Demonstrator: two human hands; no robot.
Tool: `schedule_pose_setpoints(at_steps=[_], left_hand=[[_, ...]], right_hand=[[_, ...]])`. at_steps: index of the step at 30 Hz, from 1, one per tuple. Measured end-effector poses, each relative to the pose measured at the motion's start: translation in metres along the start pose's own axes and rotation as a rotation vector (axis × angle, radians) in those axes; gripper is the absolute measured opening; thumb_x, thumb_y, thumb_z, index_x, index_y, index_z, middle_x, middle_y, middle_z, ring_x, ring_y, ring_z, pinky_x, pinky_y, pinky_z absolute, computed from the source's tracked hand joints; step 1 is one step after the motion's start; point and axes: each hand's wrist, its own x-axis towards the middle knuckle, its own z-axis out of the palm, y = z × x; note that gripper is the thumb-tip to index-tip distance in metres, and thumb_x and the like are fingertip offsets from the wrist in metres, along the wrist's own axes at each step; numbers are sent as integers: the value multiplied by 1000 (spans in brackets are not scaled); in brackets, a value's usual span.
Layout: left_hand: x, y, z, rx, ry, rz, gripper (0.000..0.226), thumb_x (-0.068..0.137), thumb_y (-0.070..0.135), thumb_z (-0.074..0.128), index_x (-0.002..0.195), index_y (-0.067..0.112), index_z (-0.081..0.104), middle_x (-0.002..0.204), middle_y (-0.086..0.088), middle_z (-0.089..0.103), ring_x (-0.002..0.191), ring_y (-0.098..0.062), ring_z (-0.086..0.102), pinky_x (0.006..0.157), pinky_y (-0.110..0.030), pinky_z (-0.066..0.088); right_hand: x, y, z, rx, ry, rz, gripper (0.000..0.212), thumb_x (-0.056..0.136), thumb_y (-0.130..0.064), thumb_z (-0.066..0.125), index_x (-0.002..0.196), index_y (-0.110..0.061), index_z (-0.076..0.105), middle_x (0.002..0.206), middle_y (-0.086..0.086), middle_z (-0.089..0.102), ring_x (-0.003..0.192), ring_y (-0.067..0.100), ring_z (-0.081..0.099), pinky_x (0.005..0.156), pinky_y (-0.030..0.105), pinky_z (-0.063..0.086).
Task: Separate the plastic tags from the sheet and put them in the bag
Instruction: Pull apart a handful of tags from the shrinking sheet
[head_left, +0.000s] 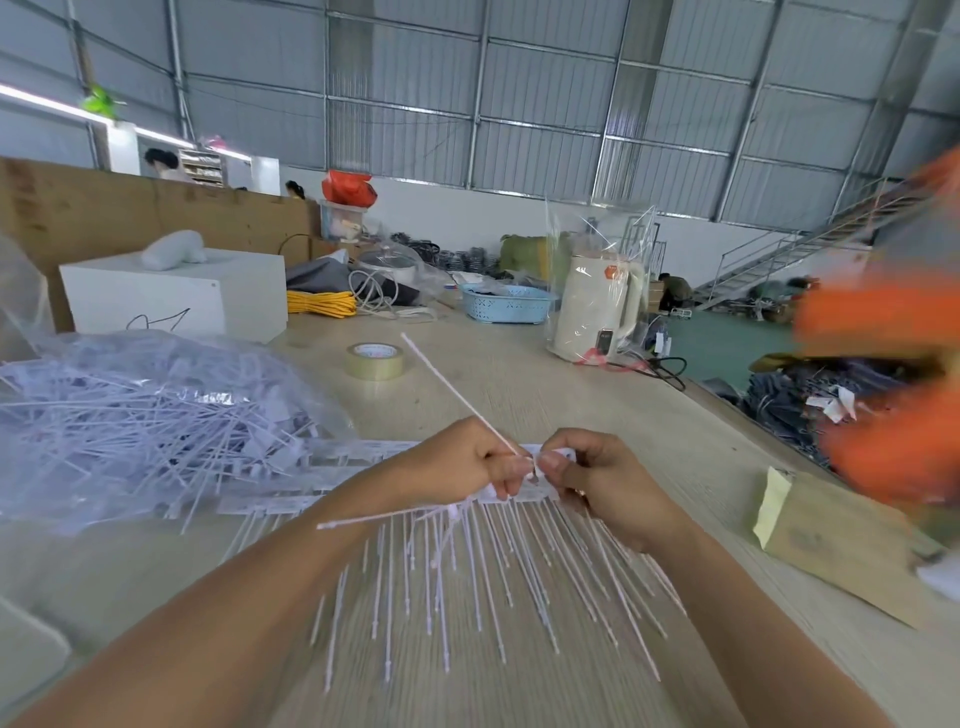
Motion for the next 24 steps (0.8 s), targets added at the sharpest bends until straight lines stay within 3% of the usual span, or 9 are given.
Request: schedule_pose_setpoints(at_steps=[3,5,9,11,13,16,19,22,24], left_hand=[[-5,-3,-5,-195,-31,56,23,94,6,50,83,14,69,69,4,65,73,-12,63,79,-22,49],[-4,-7,-9,-188,49,63,24,94,9,51,82,14,70,74,2,67,83,-21,65,83,-23,50],[5,-17,-1,-55,166,-13,25,92,18,59,113,9,68,100,9,65,86,-6,66,74,-21,55],[4,-17,3,116,191,41,28,90,23,61,116,14,67,94,14,58,75,6,58,68,-14,45],[3,-15,6,324,179,123,26,88,27,64,111,17,70,81,5,51,67,2,48,64,-23,37],[4,-11,10,463,168,124,27,83,34,69,99,12,71,83,-7,51,72,-16,49,66,-31,36],[6,-11,16,565,178,78,43,77,43,72,109,17,65,91,-2,52,84,-17,51,68,-28,38],[7,-13,15,445,227,22,69,67,48,78,125,13,59,98,-2,60,88,-14,55,79,-30,46],[6,-14,10,270,224,-8,67,68,45,78,123,11,62,106,1,64,86,-5,55,78,-23,46]], right_hand=[[1,2,-12,296,13,49,14,81,-11,54,68,-6,50,51,6,39,34,9,29,36,15,18],[4,1,-25,540,89,112,16,83,-10,49,67,-11,48,55,2,41,35,7,29,29,12,20],[6,3,-32,758,285,242,23,95,-13,44,71,-12,47,65,2,47,37,6,36,27,14,27],[7,3,-23,748,273,302,18,91,-15,52,74,-11,49,70,4,53,42,8,43,31,15,37],[7,0,-12,683,193,329,13,82,-17,61,76,-10,52,73,6,57,53,14,52,45,22,49],[5,-2,4,459,15,298,12,77,-19,65,77,-10,57,75,8,64,63,18,61,57,27,51],[3,2,16,227,31,250,11,88,-13,62,81,-5,63,77,12,68,66,21,63,61,29,52],[1,4,15,200,79,174,12,88,-2,60,77,2,62,72,17,66,66,24,62,66,32,51],[1,4,11,218,130,144,12,86,3,59,74,3,60,61,11,64,55,19,60,55,24,50]])
